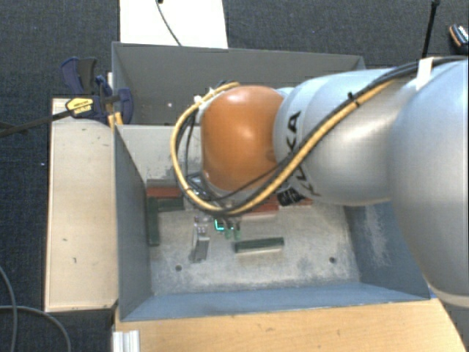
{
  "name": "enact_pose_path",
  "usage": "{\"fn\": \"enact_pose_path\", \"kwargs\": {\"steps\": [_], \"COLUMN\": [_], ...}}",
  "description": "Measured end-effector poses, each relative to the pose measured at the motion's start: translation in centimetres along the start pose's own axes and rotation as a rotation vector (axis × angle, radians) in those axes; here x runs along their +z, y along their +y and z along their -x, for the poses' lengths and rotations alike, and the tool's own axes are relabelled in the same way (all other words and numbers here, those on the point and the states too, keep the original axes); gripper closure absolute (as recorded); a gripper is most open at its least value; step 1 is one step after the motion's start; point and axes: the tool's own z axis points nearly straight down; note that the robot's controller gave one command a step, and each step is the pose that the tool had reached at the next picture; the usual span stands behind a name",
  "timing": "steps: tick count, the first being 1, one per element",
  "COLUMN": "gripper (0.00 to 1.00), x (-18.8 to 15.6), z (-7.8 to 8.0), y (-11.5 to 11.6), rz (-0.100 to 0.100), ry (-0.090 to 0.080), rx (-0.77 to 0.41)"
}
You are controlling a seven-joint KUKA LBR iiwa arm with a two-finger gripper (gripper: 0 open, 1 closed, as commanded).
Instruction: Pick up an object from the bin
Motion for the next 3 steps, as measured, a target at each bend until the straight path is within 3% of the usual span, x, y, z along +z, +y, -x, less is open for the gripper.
{"fn": "enact_pose_path", "kwargs": {"steps": [1, 2, 3], "gripper": [0.0, 0.0, 1.0], "x": [5.9, 10.6, 10.3], "z": [1.4, 2.3, 2.3], "y": [-9.0, -16.1, -15.6], "rz": [-0.004, -0.002, 0.001], "ry": [-0.002, -0.006, -0.008], "rx": [0.079, 0.001, 0.001]}}
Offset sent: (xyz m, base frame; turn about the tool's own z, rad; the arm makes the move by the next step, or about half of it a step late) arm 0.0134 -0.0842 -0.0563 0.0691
